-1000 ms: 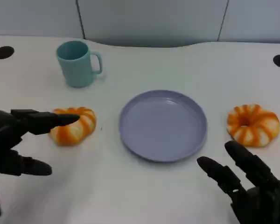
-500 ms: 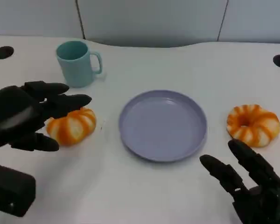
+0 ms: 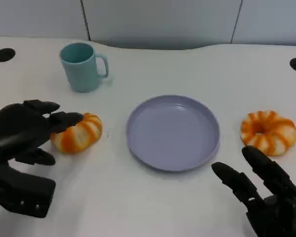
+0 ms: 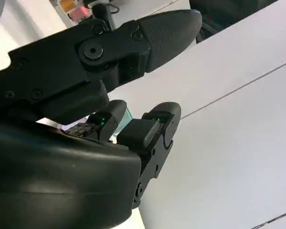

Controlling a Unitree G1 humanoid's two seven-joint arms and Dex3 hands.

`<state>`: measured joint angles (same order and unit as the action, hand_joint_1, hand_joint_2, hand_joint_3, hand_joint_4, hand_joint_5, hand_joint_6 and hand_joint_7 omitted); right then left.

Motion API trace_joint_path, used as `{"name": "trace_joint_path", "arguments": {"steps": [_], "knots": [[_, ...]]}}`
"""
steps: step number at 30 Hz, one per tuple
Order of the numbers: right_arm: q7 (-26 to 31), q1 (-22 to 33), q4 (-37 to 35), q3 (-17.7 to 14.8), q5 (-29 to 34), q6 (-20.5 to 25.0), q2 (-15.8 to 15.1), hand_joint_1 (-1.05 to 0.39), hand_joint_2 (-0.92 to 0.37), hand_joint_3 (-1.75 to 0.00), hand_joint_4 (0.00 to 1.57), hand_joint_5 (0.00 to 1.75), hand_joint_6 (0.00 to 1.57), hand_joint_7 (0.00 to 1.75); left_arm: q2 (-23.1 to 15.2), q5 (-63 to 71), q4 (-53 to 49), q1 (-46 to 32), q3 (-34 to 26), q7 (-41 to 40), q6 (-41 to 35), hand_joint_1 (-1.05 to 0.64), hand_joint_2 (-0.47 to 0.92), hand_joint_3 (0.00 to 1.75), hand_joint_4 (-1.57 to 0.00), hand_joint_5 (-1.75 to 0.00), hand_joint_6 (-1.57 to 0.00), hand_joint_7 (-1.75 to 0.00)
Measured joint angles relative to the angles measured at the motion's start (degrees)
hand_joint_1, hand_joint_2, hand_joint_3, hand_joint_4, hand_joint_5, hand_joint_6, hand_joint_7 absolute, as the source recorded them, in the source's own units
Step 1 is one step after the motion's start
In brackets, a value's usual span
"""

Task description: Grasp the bread from the table and place it into the plate.

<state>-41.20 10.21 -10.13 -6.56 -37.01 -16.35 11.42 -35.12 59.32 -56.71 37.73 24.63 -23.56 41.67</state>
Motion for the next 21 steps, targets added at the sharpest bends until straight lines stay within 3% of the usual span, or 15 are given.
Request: {"name": "trace_joint_path", "arguments": {"steps": [8, 15, 21], "knots": [[0.12, -0.14, 0.23, -0.36, 0.16, -0.1, -0.04, -0.6, -0.92, -0.07, 0.61, 0.4, 0.74, 0.0, 5.65, 0.6, -12.36, 4.1, 7.34, -9.54, -6.79, -0.43, 0.81, 0.0, -0.58, -0.07, -0.56, -0.03], [0.21, -0.65, 0.33, -0.65, 0.11, -0.04, -0.38, -0.6, -0.92, -0.07, 0.6, 0.4, 0.74, 0.0, 8.21, 0.64, -15.65, 4.96, 11.49, -17.6, -9.52, -0.38, 0.84, 0.01, -0.67, -0.1, -0.61, -0.03], [0.05, -1.69, 0.26, -0.99, 0.08, -0.04, -0.44, -0.59, -0.92, -0.08, 0.6, 0.4, 0.74, 0.0, 11.17, 0.63, -17.08, 6.97, 14.6, -20.88, -12.36, -0.36, 0.86, 0.01, -0.65, -0.09, -0.6, -0.01]]}}
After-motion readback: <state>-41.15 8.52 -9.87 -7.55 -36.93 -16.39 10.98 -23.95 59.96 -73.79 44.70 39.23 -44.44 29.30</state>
